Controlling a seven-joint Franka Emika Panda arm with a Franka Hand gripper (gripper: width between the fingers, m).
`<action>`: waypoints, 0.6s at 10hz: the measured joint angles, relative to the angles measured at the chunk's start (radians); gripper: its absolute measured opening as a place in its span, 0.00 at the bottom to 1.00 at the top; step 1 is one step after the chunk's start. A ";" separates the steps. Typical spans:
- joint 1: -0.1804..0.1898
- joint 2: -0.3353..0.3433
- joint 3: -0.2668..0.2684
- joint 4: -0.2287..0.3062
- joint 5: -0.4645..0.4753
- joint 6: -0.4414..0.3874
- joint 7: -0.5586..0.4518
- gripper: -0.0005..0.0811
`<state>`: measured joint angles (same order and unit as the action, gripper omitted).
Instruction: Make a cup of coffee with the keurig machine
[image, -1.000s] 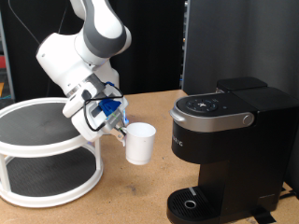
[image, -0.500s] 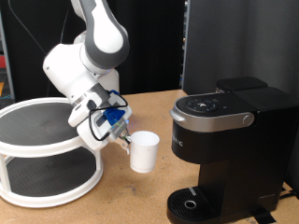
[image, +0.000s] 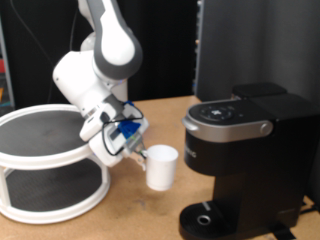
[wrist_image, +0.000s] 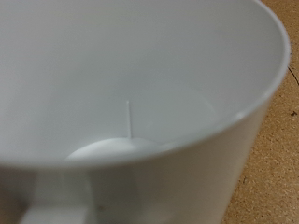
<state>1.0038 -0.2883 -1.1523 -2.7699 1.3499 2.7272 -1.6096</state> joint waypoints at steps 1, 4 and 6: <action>0.020 0.012 -0.004 0.004 0.035 0.000 -0.019 0.09; 0.079 0.066 -0.016 0.027 0.162 -0.015 -0.076 0.09; 0.113 0.126 -0.016 0.048 0.244 -0.045 -0.100 0.09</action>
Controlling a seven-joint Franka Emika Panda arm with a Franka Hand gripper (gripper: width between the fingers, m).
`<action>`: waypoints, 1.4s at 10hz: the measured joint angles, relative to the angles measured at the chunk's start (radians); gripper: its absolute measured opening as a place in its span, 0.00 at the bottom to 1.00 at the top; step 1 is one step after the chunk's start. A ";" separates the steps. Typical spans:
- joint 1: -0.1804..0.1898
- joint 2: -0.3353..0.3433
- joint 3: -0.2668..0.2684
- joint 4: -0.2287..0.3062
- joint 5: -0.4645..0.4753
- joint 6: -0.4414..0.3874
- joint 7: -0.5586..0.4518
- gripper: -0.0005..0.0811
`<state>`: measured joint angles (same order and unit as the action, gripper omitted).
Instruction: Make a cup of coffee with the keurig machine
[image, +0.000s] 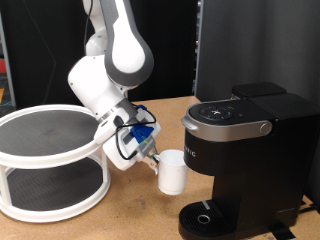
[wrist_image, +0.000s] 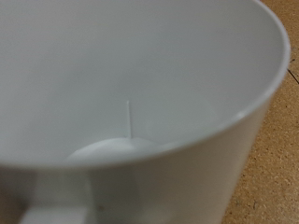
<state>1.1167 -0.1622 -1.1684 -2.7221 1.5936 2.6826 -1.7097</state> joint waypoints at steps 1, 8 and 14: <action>0.014 0.037 0.001 0.011 0.036 -0.021 -0.007 0.09; 0.040 0.211 0.077 0.091 0.224 -0.118 -0.014 0.09; 0.040 0.301 0.127 0.105 0.355 -0.153 -0.086 0.09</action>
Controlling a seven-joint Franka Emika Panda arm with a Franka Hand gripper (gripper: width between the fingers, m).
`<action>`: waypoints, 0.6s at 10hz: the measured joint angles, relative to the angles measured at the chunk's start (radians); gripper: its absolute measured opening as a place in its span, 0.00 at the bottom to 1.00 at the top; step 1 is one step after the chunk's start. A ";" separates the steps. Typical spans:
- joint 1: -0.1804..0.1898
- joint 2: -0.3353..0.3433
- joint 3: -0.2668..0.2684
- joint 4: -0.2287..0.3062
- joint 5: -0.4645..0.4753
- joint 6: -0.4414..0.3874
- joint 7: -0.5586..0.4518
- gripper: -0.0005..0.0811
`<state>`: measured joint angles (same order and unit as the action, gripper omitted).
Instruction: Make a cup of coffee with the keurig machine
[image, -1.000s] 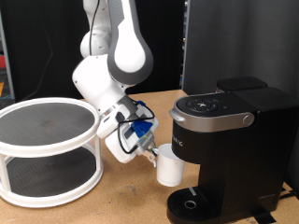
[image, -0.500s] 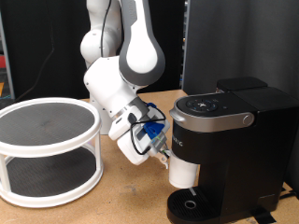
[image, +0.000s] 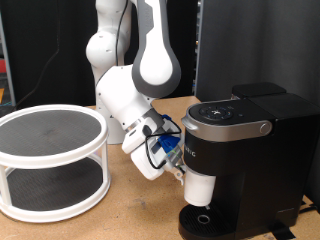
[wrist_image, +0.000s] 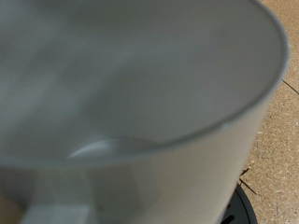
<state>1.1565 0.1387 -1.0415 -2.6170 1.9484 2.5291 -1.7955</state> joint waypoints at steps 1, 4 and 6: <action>-0.001 0.019 0.006 0.002 0.026 -0.011 -0.013 0.09; -0.005 0.088 0.017 0.014 0.088 -0.044 -0.035 0.09; -0.012 0.134 0.020 0.030 0.120 -0.072 -0.040 0.09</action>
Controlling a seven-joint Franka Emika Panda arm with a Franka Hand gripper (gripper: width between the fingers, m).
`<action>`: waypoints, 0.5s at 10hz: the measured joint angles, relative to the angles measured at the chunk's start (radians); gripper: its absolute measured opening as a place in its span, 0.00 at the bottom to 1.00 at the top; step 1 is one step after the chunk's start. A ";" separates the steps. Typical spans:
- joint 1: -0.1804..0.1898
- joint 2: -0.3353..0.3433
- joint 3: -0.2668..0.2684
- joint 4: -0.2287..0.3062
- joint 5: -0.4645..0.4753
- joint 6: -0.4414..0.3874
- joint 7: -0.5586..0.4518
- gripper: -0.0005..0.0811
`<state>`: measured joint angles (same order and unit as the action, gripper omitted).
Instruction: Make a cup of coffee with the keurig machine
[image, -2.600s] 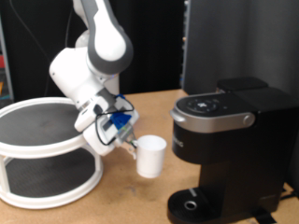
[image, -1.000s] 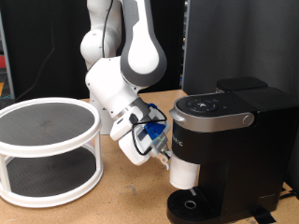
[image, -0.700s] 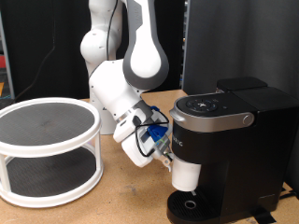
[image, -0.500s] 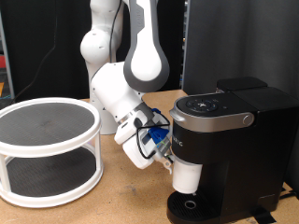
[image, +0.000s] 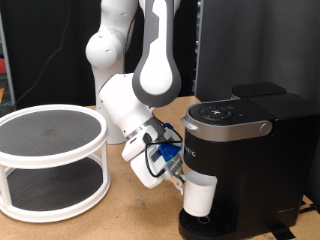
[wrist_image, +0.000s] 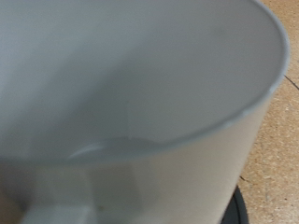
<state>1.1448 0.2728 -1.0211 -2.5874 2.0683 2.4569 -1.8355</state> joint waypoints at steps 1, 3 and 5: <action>-0.005 0.021 0.001 0.009 0.009 -0.015 0.000 0.09; -0.018 0.055 0.004 0.025 0.011 -0.037 0.000 0.09; -0.033 0.083 0.016 0.033 0.011 -0.060 0.000 0.09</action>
<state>1.1117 0.3553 -1.0055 -2.5548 2.0796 2.3966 -1.8354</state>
